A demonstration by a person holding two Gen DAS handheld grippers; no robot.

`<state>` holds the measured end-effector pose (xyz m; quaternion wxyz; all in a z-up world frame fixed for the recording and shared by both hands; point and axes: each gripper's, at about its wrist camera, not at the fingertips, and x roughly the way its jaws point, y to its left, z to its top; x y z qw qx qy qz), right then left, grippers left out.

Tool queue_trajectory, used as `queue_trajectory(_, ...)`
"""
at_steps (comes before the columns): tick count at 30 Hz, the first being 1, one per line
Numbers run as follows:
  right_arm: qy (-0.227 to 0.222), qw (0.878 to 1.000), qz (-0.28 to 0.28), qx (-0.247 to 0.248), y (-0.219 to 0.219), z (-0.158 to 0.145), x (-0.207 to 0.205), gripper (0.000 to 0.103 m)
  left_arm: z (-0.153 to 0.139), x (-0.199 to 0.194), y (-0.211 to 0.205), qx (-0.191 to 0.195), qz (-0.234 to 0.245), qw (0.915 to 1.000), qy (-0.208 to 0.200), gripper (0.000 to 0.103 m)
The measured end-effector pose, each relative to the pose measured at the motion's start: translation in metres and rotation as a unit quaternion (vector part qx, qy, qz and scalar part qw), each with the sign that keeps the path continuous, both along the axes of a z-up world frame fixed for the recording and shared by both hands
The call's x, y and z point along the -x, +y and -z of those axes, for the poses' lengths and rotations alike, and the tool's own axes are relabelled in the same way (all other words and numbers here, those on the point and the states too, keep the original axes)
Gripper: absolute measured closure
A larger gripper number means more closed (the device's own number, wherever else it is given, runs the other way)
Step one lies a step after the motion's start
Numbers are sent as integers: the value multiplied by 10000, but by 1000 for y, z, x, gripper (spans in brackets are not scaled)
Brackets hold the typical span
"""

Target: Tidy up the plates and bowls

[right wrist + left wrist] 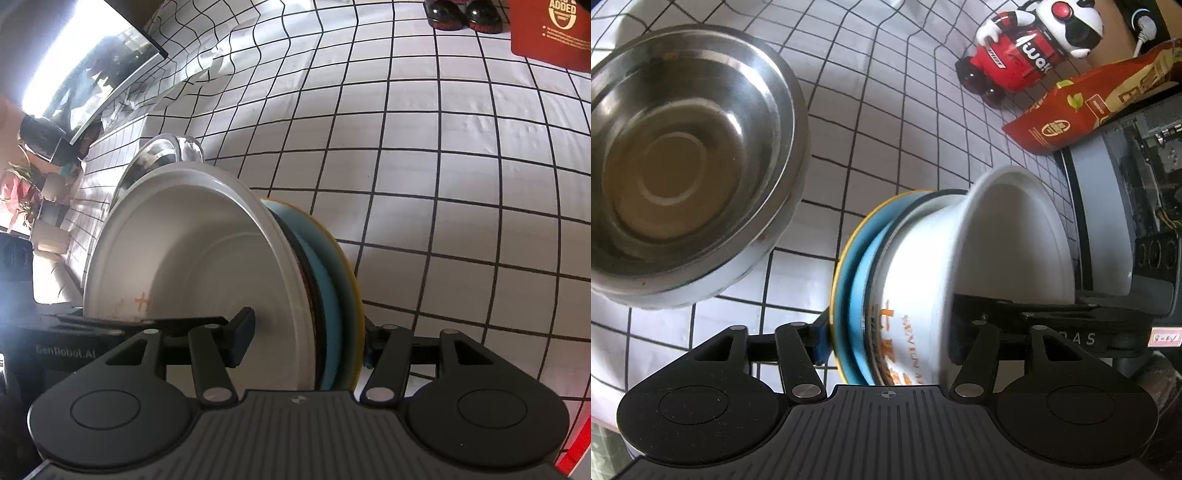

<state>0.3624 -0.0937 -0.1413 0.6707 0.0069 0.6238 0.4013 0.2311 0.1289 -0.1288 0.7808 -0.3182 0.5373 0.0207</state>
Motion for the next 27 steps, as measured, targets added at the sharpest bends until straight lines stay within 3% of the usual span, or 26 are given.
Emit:
queue_trajectory(14, -157, 9998, 33, 65, 6, -2, 3, 46, -1, -5, 2, -108, -52, 9999, 97, 39)
queue_trajectory(22, -153, 9998, -25, 86, 4, -1, 4, 46, -4, -5, -5, -490, 103, 9987, -5, 39)
queue_trajectory(27, -151, 9998, -40, 100, 6, -3, 6, 46, -4, -4, -4, -513, 192, 9985, -86, 39)
